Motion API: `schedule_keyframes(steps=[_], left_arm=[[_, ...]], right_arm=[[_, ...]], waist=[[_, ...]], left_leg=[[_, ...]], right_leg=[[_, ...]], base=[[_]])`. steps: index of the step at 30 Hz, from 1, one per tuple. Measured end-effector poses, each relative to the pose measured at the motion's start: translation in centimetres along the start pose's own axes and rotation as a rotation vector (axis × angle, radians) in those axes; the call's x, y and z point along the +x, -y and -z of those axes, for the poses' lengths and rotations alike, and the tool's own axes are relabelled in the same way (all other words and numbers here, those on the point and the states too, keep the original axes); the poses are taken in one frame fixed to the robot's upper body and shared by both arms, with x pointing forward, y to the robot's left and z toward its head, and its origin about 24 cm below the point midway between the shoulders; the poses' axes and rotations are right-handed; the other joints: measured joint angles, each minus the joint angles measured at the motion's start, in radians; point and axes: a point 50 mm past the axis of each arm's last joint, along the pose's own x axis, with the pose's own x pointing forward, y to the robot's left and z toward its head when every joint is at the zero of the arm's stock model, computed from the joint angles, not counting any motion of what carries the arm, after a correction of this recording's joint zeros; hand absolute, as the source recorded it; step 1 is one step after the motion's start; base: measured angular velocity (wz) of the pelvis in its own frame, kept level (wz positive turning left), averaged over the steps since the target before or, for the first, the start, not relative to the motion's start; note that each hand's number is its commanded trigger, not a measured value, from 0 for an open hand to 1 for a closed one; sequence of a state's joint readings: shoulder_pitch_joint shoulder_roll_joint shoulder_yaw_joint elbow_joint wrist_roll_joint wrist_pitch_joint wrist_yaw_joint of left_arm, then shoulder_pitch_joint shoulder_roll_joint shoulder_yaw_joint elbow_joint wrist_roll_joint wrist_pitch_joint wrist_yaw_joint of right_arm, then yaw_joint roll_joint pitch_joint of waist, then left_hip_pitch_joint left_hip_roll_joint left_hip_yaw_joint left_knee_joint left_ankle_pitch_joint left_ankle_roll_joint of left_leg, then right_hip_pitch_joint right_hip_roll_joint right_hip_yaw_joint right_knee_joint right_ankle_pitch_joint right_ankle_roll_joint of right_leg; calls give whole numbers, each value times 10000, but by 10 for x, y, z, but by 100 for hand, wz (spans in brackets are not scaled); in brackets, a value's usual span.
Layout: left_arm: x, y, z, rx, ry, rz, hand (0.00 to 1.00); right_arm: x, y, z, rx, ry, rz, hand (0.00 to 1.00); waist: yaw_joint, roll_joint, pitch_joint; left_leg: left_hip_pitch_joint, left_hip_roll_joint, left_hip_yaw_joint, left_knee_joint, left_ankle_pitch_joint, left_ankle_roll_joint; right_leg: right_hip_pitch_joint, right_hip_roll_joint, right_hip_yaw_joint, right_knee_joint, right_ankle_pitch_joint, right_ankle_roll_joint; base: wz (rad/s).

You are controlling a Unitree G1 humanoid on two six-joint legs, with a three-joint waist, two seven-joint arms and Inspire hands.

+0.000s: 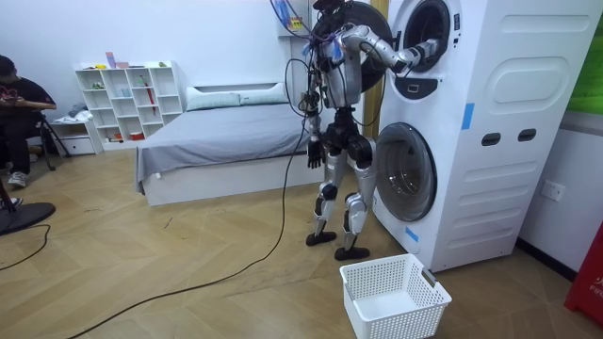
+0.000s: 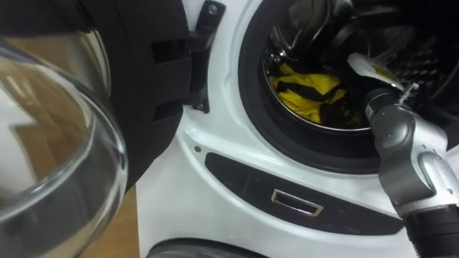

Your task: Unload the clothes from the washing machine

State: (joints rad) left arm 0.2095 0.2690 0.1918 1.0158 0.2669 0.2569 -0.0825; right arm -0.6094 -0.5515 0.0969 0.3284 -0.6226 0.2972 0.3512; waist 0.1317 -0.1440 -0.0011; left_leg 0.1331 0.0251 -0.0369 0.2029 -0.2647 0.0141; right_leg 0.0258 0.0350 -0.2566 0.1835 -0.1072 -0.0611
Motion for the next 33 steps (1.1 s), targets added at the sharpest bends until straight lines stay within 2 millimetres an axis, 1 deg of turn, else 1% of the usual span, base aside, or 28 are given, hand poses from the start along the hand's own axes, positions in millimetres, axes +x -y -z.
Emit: schedule_keyframes(steps=[3,4,5,6,9,12,14,19,22,25,30,33], left_arm=[[0,-1,-6,-20,139,-9,0],[0,-1,-7,-24,168,-10,0],[0,-1,-8,-22,189,-9,0],[0,-1,-8,-20,192,-2,0],[0,-4,-8,63,182,53,0],[0,-9,-7,140,172,-49,0],[0,-11,-8,286,172,-90,0],[0,-15,-8,781,106,-123,0],[0,-16,-8,948,119,-141,0],[0,-16,-12,1057,325,-132,0],[-1,-16,-17,1112,502,-109,0],[-1,-16,-19,1098,544,-117,0]], right_arm=[[3,-1,5,30,-266,-477,0],[4,-1,6,59,-356,-632,3],[6,-1,7,89,-440,-797,64],[6,-1,7,100,-473,-852,100],[9,-3,11,158,-712,-1180,100],[10,-6,15,197,-864,-1391,100],[10,-6,20,321,-952,-1546,100],[10,1,22,436,-856,-1504,100],[10,-1,22,437,-791,-1627,100],[10,-1,21,580,-693,-1679,100],[9,-1,21,1023,-483,-1701,100],[6,0,16,1181,-150,-1617,100]], waist=[[85,0,-1],[105,-2,-2],[113,-4,-3],[113,-6,-4],[113,-6,-4],[112,-62,-41],[179,-97,-55],[237,-173,-36],[262,-205,-4],[350,-246,18],[380,-247,19],[319,-234,26]], left_leg=[[10,2,-3,-8,0,0],[17,1,-5,-7,0,1],[21,0,-10,-4,0,1],[21,-1,-15,-2,0,1],[136,4,-79,-19,0,1],[171,5,-133,-43,0,1],[183,-2,-206,-45,0,1],[195,-3,-286,-39,0,1],[285,1,-301,-61,-1,0],[309,7,-220,-70,-3,0],[298,16,-188,-104,-8,6],[306,29,-145,-146,-8,6]], right_leg=[[12,2,3,-7,0,0],[21,-1,0,-8,0,0],[28,-2,-3,-10,0,0],[31,-2,-7,-14,0,0],[211,7,-61,-117,7,11],[275,1,-123,-153,4,21],[311,-3,-174,-158,-2,31],[341,-5,-211,-170,-20,40],[430,5,-208,-201,-22,40],[416,12,-174,-181,-21,40],[390,23,-141,-183,-22,40],[388,29,-118,-202,-23,39]], base=[[0],[0],[0],[3],[7],[6],[6],[4],[0],[-3],[-1],[0]])
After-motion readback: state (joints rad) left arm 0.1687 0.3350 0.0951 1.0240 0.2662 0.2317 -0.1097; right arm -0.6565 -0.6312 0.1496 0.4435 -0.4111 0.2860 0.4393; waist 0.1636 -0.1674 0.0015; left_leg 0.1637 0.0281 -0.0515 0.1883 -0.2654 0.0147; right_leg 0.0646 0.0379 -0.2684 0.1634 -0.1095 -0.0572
